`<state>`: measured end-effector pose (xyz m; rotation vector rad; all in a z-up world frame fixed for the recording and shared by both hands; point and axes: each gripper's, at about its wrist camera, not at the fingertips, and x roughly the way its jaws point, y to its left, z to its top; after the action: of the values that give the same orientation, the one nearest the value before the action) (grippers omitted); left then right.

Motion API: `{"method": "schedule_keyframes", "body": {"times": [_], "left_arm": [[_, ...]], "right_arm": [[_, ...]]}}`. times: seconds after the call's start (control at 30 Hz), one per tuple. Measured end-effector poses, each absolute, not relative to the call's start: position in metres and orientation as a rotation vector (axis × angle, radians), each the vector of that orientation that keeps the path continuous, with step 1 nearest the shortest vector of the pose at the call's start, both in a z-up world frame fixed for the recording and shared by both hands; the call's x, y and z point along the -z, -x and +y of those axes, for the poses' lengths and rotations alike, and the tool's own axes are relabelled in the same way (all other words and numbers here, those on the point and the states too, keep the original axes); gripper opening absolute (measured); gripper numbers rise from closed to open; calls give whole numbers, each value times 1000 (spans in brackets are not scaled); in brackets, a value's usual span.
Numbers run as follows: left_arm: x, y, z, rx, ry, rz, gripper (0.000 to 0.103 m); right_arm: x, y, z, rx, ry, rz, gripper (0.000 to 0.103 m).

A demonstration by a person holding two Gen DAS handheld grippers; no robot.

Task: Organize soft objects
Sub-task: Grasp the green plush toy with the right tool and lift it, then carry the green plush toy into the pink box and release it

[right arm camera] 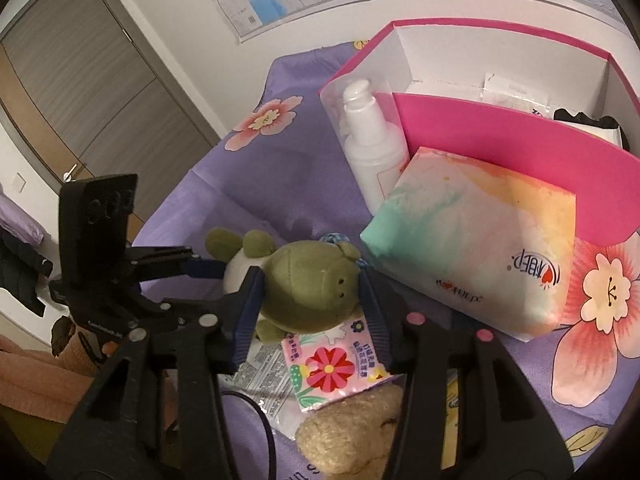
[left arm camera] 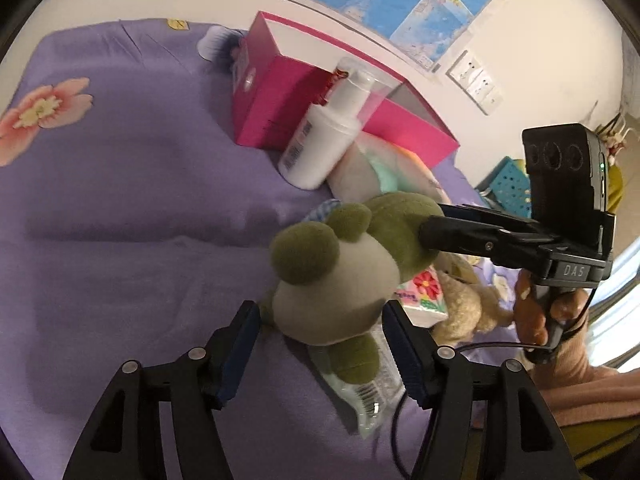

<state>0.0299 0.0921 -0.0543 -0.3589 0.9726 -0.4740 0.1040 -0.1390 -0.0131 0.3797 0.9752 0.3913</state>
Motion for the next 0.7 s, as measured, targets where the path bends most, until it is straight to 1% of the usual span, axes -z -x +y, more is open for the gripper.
{"method": "schedule_keyframes", "body": {"times": [0.3,0.7], "left_arm": [[39,-32,86,463,353,922,65],[-38,-21,91,434,287,709,65]], "right_arm": [[4,-93,-141,-388,-401,936,49],[-56,-88,-145,-410,-368,787,49]]}}
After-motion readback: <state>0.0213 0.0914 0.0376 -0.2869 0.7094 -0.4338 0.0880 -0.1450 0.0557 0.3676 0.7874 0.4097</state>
